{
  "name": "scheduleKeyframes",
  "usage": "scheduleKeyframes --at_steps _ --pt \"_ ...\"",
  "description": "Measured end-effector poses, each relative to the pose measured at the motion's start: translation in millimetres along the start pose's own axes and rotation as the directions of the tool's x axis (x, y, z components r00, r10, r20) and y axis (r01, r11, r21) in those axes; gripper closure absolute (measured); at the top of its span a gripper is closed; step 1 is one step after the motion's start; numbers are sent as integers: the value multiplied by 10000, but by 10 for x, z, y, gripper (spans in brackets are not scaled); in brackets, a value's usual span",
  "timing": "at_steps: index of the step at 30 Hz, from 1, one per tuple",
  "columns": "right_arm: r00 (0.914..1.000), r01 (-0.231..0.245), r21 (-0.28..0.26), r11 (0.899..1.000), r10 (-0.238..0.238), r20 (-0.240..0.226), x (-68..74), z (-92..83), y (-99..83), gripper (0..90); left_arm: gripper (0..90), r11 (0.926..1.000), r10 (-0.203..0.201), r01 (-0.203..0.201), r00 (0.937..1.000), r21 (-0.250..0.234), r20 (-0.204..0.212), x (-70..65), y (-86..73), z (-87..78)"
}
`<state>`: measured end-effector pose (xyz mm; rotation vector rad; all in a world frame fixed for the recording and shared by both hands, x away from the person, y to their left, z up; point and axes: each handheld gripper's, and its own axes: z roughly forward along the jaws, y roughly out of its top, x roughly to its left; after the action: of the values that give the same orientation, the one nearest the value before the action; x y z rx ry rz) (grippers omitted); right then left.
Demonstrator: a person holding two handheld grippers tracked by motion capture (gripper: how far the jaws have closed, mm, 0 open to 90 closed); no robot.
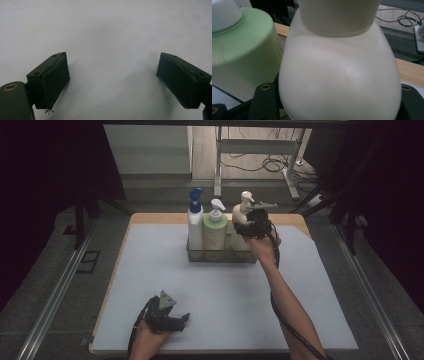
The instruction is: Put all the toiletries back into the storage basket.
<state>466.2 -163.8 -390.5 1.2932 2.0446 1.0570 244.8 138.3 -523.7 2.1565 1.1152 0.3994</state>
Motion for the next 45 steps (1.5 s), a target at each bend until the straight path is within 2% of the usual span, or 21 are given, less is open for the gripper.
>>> scheduleKeyframes --at_steps 19,35,39,45 --pt "9999 -3 622 9981 10 -107 -11 110 -150 365 106 10000 -4 4 10000 -5 4 0 0 0" --pt "9993 177 555 9983 -158 -340 -49 96 -174 344 106 10000 2 -2 10000 -4 0 0 0 0" --pt "9976 391 437 9983 -364 -595 -76 73 -193 318 106 10000 2 -2 10000 -3 1 0 0 0" --pt "9959 370 359 9987 -339 -834 -101 15 -210 298 106 10000 0 0 10000 -6 1 -1 0 0"
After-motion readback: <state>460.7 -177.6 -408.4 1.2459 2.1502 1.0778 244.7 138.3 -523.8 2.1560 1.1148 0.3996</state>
